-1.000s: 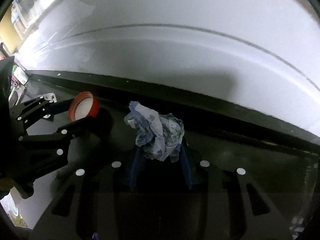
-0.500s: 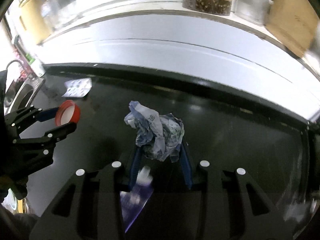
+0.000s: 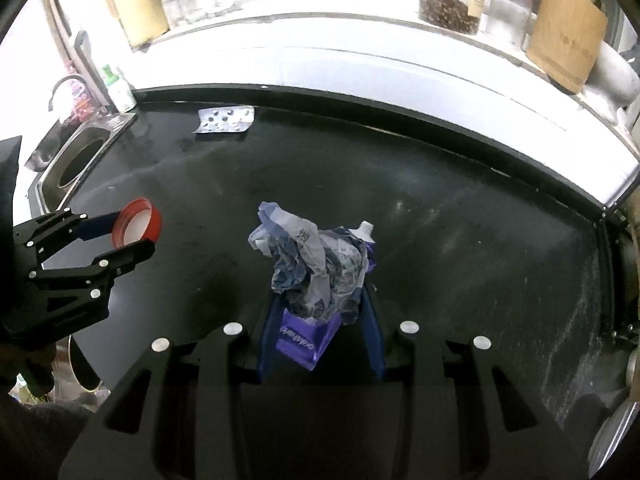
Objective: Collect trash
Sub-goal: 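Carry lid and paper over the floor bin and open both tools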
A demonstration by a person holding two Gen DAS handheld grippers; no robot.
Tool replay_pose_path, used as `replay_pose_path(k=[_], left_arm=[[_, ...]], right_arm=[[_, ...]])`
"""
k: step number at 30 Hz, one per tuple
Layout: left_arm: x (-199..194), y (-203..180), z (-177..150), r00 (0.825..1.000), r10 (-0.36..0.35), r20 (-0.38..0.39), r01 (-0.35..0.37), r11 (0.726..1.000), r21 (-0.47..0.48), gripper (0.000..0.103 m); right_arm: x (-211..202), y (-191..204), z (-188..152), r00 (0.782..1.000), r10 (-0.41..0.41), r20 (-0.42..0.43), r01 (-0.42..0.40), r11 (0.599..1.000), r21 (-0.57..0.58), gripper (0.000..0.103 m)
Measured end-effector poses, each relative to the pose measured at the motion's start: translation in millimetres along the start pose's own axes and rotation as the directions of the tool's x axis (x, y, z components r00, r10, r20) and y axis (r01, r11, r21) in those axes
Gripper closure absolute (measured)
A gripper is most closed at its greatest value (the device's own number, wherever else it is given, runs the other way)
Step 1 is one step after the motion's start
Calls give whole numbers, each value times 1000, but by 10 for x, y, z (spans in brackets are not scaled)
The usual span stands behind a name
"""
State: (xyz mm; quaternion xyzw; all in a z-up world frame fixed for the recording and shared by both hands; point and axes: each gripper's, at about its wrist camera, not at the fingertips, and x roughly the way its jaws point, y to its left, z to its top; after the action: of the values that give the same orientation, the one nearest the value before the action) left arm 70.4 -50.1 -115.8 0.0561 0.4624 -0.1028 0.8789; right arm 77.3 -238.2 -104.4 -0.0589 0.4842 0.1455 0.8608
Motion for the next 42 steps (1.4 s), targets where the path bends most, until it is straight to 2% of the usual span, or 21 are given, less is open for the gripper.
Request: replay_pose_path(k=[7, 13, 18, 21, 24, 27, 28, 29, 30, 32, 35, 38, 42], left_arm=[[-226, 60, -139, 1000, 20, 24, -20, 1000, -6, 55], [-478, 313, -335, 996, 71, 46, -68, 995, -72, 55], [-766, 690, -640, 986, 156, 49, -145, 973, -177, 55], [-987, 975, -905, 973, 229, 39, -211, 943, -258, 55], [-1221, 1288, -1245, 953, 302, 12, -279, 895, -349, 55], [-1455, 1598, -1668, 926, 376, -37, -353, 824, -443, 55], [-1552, 1738, -1885, 913, 402, -65, -380, 785, -490, 55], [-1603, 1812, -2017, 906, 414, -84, -395, 761, -514, 55], [-1687, 1934, -2236, 894, 434, -114, -420, 720, -553, 55], [-1796, 2103, -2555, 878, 454, -155, -448, 660, -603, 55], [-1956, 2374, -3136, 851, 475, -225, -487, 554, -675, 55], [-2034, 2594, -3637, 830, 484, -276, -514, 472, -717, 55], [-2002, 2830, -4216, 811, 478, -338, -541, 391, -745, 55]], right_arm=[[-157, 189, -35, 1000, 7, 29, -6, 1000, -20, 66], [-194, 531, 42, 998, 53, 33, -49, 994, -93, 66], [-162, 1136, 172, 991, 134, 24, -126, 969, -212, 66], [-122, 1613, 227, 979, 205, 1, -196, 934, -298, 66], [-77, 2197, 228, 957, 287, -37, -279, 880, -384, 66], [-37, 2879, 141, 926, 364, -103, -368, 800, -474, 66], [-31, 3097, 97, 914, 386, -126, -394, 771, -500, 66], [-27, 3386, 32, 898, 410, -158, -427, 731, -532, 66], [-21, 3619, -24, 884, 428, -187, -455, 697, -555, 66], [-3, 4140, -189, 849, 463, -254, -514, 616, -597, 66], [40, 4805, -427, 810, 482, -332, -569, 512, -644, 66], [146, 5390, -694, 772, 482, -415, -621, 428, -657, 66], [432, 6075, -996, 737, 455, -500, -667, 371, -646, 66]])
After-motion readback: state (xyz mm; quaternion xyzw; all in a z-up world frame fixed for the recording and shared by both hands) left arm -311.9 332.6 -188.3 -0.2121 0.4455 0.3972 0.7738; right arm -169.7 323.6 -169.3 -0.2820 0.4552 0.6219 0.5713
